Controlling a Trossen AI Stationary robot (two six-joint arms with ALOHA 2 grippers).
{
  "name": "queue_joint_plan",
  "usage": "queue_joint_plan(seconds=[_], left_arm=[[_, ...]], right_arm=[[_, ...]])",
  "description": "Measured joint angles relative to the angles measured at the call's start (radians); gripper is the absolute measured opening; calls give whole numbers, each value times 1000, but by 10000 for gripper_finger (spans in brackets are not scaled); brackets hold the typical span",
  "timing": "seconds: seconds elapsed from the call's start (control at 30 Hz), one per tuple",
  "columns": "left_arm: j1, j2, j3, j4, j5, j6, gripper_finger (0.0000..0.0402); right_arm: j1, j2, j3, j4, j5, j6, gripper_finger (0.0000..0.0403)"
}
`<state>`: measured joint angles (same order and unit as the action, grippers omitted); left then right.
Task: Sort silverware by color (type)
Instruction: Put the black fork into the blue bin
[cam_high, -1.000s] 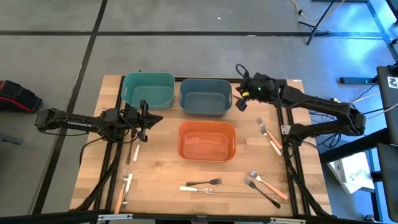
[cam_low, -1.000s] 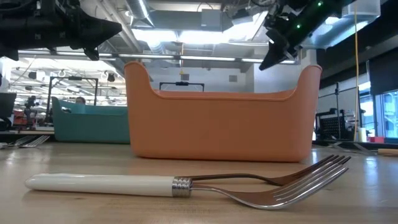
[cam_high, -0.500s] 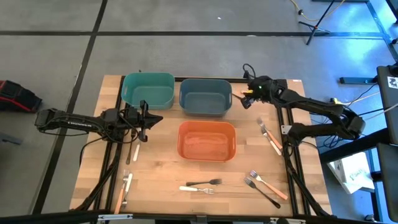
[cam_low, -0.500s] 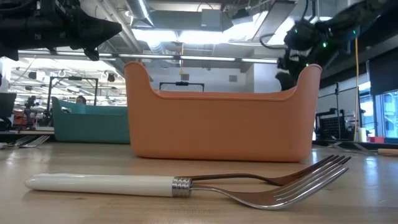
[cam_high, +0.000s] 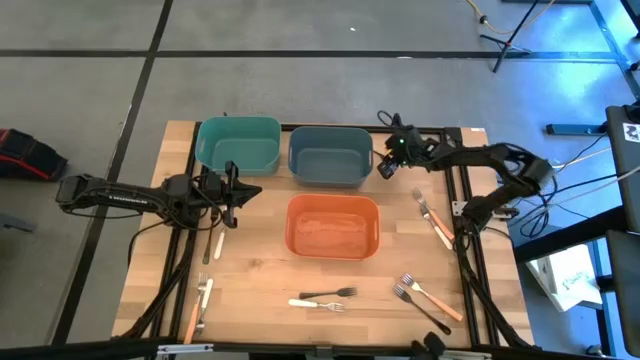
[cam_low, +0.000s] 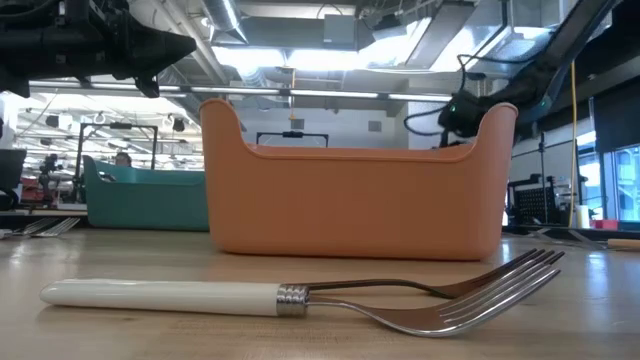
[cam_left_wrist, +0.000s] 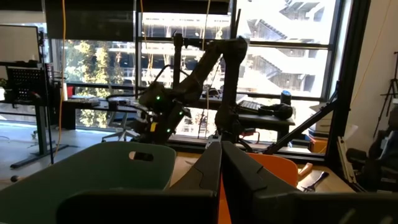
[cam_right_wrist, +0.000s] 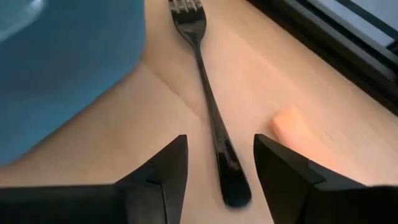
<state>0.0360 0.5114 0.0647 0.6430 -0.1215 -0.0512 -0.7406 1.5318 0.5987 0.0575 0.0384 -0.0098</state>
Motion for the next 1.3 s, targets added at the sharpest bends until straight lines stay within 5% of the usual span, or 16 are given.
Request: queue_joint_plan(seconds=[0.4, 0.77, 1.3], left_arm=[[0, 0, 0, 2, -25, 1, 6], [0, 0, 0, 1, -23, 1, 6], [0, 0, 0, 0, -22, 1, 6]], right_arm=[[1, 145, 93, -36, -3, -21, 163], [-39, 146, 96, -126, -11, -33, 9], [-3, -29, 86, -241, 73, -56, 1]])
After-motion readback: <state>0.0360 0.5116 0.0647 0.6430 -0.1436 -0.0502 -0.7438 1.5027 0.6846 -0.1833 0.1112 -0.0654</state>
